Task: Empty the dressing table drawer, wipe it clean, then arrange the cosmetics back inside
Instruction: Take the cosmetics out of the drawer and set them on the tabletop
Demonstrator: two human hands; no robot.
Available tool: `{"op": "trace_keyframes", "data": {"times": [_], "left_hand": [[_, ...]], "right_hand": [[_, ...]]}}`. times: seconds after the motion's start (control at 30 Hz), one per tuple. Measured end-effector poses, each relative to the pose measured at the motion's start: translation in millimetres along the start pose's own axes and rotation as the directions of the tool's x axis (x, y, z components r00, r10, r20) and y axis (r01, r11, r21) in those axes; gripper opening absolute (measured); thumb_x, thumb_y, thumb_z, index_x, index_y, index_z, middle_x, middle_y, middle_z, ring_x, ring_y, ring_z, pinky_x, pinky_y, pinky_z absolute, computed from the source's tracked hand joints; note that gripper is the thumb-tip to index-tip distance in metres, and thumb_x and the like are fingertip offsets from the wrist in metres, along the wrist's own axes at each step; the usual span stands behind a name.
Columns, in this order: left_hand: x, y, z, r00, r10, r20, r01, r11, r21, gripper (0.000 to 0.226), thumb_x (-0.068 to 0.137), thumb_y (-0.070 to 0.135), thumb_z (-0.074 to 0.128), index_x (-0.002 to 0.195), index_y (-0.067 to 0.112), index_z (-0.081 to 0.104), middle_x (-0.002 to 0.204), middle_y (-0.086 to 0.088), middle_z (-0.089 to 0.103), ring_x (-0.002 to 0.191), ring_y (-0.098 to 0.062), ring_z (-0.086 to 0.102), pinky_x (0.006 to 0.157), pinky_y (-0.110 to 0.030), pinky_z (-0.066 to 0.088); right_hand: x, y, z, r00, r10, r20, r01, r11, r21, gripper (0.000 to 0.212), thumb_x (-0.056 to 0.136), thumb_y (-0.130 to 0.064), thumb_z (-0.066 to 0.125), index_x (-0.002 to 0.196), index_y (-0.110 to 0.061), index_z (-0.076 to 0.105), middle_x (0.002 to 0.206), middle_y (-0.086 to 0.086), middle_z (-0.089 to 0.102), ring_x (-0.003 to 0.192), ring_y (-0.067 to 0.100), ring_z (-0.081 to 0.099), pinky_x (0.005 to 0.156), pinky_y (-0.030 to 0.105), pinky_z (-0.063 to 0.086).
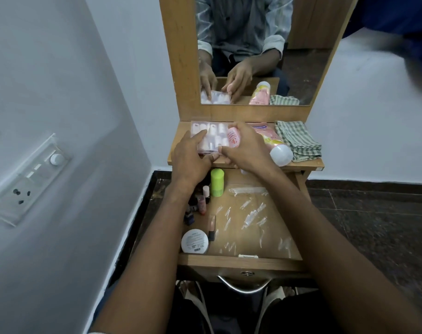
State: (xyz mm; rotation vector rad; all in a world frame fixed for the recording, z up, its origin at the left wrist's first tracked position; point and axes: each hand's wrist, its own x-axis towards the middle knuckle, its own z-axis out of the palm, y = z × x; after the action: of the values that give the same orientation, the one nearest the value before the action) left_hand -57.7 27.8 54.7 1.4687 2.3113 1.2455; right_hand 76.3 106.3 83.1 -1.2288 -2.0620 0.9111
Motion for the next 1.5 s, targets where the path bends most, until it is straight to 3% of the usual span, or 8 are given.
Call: {"op": "trace_keyframes", "data": {"times": [0.4,0.57,0.7,0.8,0.9,1.07,1.23,1.5], "left_hand": [[14.7,-17.1,-9.4,0.998,-0.034,-0.057,0.038,0.998,0.057,0.057,0.090,0.000,0.070,0.145,0.013,0.063,0.147,-0.003,0.059,0.133,-0.028,0.057,0.115,-0.044,0.045],[17.9,-16.9,-13.7,0.997,-0.052,-0.056,0.054,0.997,0.046,0.060,0.091,-0.008,0.065,0.148,0.013,0.061,0.153,-0.007,0.054,0.135,-0.027,0.055,0.116,-0.033,0.042],[16.5,-16.4,-17.5,0.995,-0.097,-0.019,0.098,0.995,0.023,0.064,0.092,-0.012,0.064,0.150,0.016,0.059,0.166,-0.009,0.040,0.126,-0.020,0.059,0.108,-0.013,0.030],[17.9,-19.5,-17.6,0.994,-0.109,-0.006,0.109,0.994,-0.002,0.063,0.093,-0.012,0.064,0.148,0.018,0.060,0.168,-0.010,0.037,0.139,-0.024,0.054,0.118,-0.021,0.030],[17.6,-20.7,-19.7,0.987,-0.155,-0.049,0.156,0.988,0.016,0.059,0.094,-0.005,0.069,0.148,0.018,0.061,0.169,-0.012,0.034,0.152,-0.027,0.039,0.123,-0.028,0.027],[13.5,-21.3,-27.2,0.984,-0.057,-0.167,0.063,0.998,0.031,0.048,0.089,0.004,0.078,0.132,0.024,0.071,0.154,-0.005,0.051,0.141,-0.023,0.051,0.117,-0.033,0.041],[9.6,-22.5,-26.7,0.991,-0.006,-0.132,0.019,0.995,0.094,0.041,0.087,0.015,0.084,0.125,0.028,0.076,0.142,-0.004,0.059,0.133,-0.024,0.054,0.115,-0.038,0.045],[10.4,-20.0,-17.6,0.972,-0.091,-0.219,0.100,0.995,0.027,0.037,0.088,0.015,0.083,0.121,0.031,0.076,0.135,-0.001,0.065,0.122,-0.018,0.061,0.109,-0.032,0.047]], "right_hand": [[20.1,-11.3,39.5,0.997,-0.029,-0.073,0.033,0.998,0.054,0.048,0.074,-0.023,0.077,0.119,-0.026,0.060,0.098,-0.002,0.072,0.083,0.033,0.073,0.074,0.050,0.062],[24.1,-12.2,40.6,1.000,-0.012,-0.019,0.013,0.997,0.078,0.052,0.077,-0.026,0.079,0.124,-0.024,0.059,0.104,0.002,0.072,0.086,0.031,0.074,0.073,0.051,0.063],[26.0,-12.0,37.3,1.000,0.017,0.001,-0.017,0.993,0.120,0.052,0.072,-0.033,0.074,0.121,-0.026,0.059,0.103,0.001,0.072,0.086,0.030,0.075,0.072,0.053,0.063],[25.8,-12.1,35.2,0.999,0.034,0.025,-0.037,0.987,0.158,0.045,0.072,-0.028,0.070,0.116,-0.026,0.059,0.097,0.003,0.072,0.083,0.029,0.075,0.062,0.042,0.062],[21.3,-14.6,35.0,0.999,0.052,-0.015,-0.048,0.976,0.214,0.033,0.074,-0.031,0.061,0.107,-0.026,0.061,0.092,0.003,0.071,0.083,0.029,0.073,0.066,0.045,0.060],[15.7,-20.1,32.1,0.997,0.055,-0.053,-0.024,0.884,0.466,0.018,0.093,-0.034,0.051,0.085,-0.020,0.058,0.075,-0.001,0.056,0.067,0.017,0.051,0.060,0.035,0.044],[26.1,-16.9,26.8,0.998,0.042,-0.042,-0.013,0.845,0.534,0.019,0.097,-0.019,0.055,0.114,-0.017,0.065,0.097,0.004,0.069,0.079,0.013,0.061,0.069,0.031,0.052],[31.3,-4.0,29.0,0.998,0.030,-0.047,0.008,0.762,0.647,0.026,0.110,-0.033,0.050,0.130,-0.021,0.062,0.116,0.014,0.073,0.106,0.028,0.073,0.094,0.043,0.062]]}}
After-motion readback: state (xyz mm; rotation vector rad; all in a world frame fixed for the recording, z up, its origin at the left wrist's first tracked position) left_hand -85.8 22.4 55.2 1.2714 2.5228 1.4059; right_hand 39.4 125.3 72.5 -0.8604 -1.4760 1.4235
